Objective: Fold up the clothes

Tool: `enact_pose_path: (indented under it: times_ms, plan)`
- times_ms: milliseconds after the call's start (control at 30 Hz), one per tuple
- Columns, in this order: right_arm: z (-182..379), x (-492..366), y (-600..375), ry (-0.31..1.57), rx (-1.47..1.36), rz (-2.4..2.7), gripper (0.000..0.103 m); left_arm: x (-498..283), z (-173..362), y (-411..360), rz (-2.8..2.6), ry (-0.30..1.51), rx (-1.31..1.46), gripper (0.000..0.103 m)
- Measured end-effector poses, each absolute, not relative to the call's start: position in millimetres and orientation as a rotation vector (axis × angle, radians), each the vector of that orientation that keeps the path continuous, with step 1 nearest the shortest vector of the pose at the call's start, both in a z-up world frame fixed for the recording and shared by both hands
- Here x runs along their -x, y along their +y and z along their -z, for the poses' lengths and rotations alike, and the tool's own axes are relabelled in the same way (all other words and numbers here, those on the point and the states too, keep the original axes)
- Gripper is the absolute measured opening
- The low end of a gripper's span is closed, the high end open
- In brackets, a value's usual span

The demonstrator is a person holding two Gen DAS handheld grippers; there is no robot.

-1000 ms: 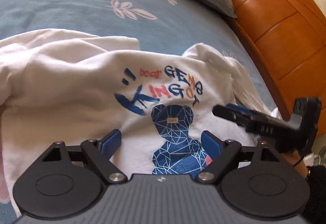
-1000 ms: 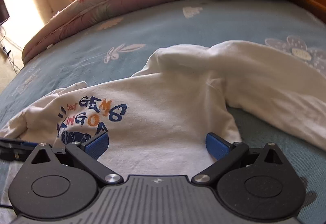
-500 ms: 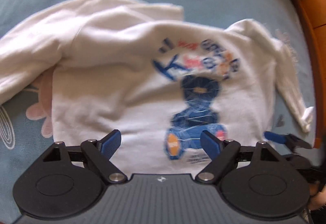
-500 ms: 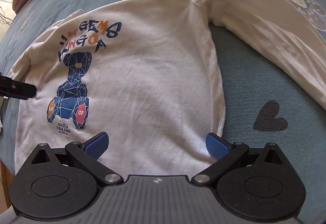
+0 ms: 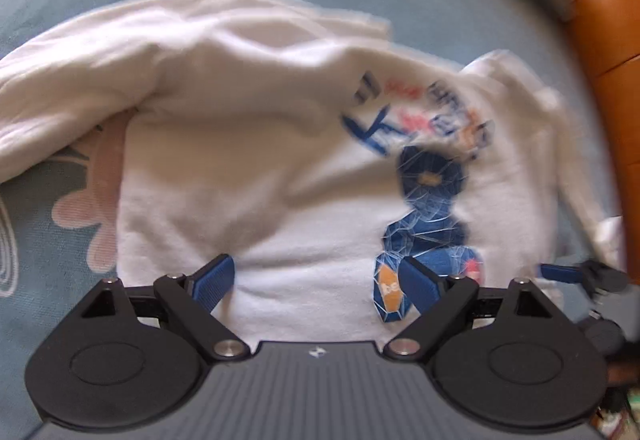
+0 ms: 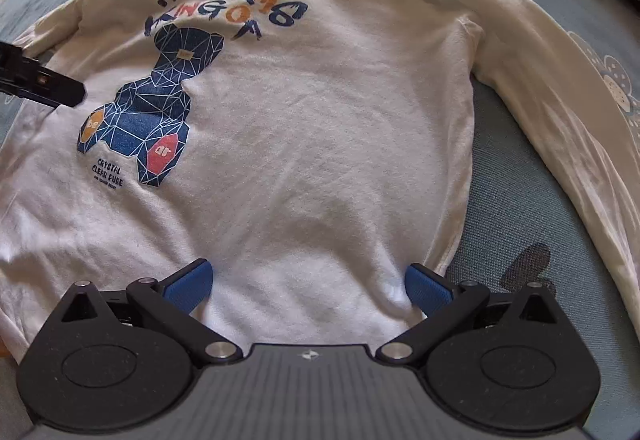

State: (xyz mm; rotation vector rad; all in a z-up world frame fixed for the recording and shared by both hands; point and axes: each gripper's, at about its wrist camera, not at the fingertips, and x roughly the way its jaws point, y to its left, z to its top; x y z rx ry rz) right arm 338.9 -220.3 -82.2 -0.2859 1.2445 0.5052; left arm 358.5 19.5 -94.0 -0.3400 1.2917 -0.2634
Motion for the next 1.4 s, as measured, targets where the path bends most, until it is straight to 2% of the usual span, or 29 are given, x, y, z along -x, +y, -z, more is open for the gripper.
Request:
enact_pose_path:
  times_ms: [167,400,600,900,1167,1267,1400]
  plan:
    - [82,-339,-219,1.244,0.291,-0.494,0.103,-348,80,61,0.272,1.330,0.318,0.088]
    - [82,-344,-216,1.267,0.306,-0.480,0.103,-361,80,43,0.589,1.252,0.112,0.088]
    - [81,-346,-217,1.264,0.309,-0.478,0.103,-301,89,26,0.773,1.196,-0.217,0.089]
    - [80,-336,-230,1.160,0.311,-0.525,0.103,-251,68,13,0.880,1.056,-0.503,0.090]
    - [80,-326,-236,1.140,0.361,-0.616,0.103,-253,79,13,0.737,1.147,-0.448,0.091]
    - [66,-339,-237,1.183,0.372,-0.618,0.103,-277,58,18,0.688,1.103,-0.343,0.091]
    - [43,-390,-231,1.084,0.296,-0.634,0.103,-335,54,8,0.646,1.007,-0.250,0.091]
